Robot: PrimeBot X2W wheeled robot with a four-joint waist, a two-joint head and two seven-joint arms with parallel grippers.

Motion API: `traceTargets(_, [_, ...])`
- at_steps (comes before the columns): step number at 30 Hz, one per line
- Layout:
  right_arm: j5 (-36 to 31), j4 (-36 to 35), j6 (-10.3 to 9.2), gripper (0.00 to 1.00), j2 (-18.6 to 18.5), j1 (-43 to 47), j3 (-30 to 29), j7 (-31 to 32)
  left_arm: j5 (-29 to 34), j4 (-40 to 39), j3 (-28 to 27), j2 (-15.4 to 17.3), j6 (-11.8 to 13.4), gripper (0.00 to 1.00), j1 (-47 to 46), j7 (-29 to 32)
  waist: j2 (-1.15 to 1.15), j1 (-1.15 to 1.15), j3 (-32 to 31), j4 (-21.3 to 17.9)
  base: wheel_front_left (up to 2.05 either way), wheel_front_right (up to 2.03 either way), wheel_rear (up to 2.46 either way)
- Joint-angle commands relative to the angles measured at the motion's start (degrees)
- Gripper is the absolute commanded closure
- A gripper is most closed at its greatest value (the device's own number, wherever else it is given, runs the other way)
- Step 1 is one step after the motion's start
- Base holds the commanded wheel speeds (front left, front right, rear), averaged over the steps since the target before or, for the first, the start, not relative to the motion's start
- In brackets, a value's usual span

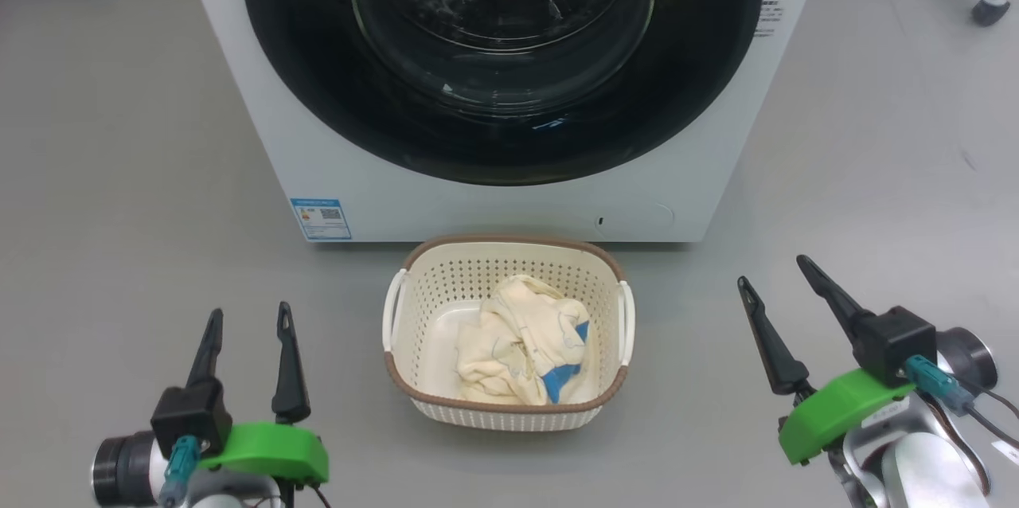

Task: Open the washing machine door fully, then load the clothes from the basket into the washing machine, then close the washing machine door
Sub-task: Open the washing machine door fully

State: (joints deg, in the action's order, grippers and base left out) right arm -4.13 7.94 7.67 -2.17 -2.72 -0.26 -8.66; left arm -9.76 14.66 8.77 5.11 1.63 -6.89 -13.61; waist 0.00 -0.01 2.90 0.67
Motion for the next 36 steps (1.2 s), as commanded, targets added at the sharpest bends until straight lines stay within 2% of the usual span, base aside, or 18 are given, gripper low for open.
traceTargets(1, [-0.4, -2.1, -0.19, 0.0, -0.8, -2.7, 0.7, -0.6, -0.3, -1.9, -1.6, 0.8, 0.5, 0.0, -2.7, -0.7, 0.0, 0.01, 0.0, -0.1, 1.23, 1.23, -2.46])
traceTargets(23, [-0.2, -1.8, -0.19, 0.0, -0.7, -2.9, 0.3, -0.6, -1.1, -2.0, -1.2, 1.2, 1.1, 0.0, -3.0, -1.1, 0.0, 0.01, 0.3, -0.8, 1.21, 1.21, -2.42])
traceTargets(36, [-0.1, -1.6, -0.19, 0.0, -0.7, -2.8, 0.2, -0.8, -1.2, -2.0, -0.7, 1.7, 0.7, 0.0, -2.7, -1.3, 0.0, 0.01, 0.0, -1.1, 0.45, 0.45, -0.9])
